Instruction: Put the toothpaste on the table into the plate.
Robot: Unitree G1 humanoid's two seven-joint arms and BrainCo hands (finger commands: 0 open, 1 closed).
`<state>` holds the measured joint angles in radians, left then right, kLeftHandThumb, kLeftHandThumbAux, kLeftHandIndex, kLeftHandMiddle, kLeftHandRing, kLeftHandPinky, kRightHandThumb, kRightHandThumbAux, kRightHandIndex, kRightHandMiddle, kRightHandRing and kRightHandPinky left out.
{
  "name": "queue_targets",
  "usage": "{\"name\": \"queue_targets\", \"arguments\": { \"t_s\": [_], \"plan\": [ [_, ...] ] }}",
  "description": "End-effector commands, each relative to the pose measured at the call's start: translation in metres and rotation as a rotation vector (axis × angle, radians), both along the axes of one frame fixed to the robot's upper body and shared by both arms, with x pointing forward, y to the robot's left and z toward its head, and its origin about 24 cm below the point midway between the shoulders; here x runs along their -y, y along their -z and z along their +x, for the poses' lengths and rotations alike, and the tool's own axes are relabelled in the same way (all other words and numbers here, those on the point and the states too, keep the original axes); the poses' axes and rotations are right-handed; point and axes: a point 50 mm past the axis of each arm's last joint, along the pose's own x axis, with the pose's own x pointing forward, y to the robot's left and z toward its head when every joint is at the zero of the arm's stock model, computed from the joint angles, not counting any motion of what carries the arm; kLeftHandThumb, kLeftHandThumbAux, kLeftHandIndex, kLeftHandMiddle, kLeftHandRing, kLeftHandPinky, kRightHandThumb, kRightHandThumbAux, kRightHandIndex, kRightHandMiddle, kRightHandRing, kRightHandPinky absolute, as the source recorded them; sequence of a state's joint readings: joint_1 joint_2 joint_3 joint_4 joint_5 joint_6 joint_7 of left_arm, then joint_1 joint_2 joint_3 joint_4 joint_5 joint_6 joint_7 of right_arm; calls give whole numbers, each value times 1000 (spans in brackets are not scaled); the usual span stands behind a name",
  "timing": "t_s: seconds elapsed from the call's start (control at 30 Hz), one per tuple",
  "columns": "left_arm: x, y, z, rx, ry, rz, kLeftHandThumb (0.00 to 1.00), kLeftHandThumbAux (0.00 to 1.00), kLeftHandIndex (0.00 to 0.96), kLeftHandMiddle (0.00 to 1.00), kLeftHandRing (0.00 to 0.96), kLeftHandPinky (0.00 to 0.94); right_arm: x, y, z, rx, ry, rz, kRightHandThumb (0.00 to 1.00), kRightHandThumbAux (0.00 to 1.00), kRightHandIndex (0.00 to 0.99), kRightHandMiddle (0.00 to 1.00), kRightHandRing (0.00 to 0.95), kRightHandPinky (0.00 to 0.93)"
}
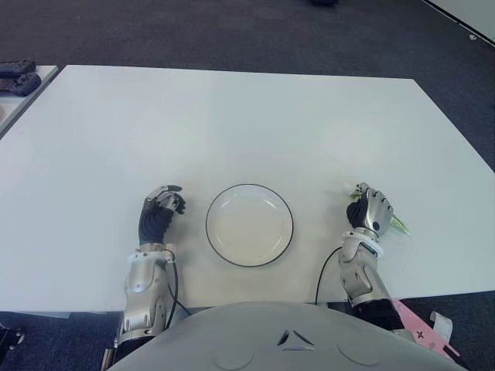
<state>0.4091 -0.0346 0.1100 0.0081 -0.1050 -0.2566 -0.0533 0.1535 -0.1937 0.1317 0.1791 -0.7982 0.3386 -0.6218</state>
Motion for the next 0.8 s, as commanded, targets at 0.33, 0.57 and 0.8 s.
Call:
{"name": "queue_targets", "arguments": {
  "t_s": [0.33, 0.57, 0.8],
  "plan": [
    [-1, 5, 0, -37, -2, -14, 711, 715, 440, 644, 630, 616, -7, 4, -6, 137, -76, 60, 1000, 661, 414, 543, 694, 530],
    [-1, 5, 1, -39, -4, -12, 711, 714, 440, 641, 626, 613, -11, -20, 6, 301, -149, 55, 1000, 661, 412, 539, 698, 537],
    [0, 5, 2, -24, 5, 0, 711, 714, 440, 639, 624, 612, -20, -39, 11, 459, -252, 77, 1000, 661, 414, 527, 702, 536]
  ]
}}
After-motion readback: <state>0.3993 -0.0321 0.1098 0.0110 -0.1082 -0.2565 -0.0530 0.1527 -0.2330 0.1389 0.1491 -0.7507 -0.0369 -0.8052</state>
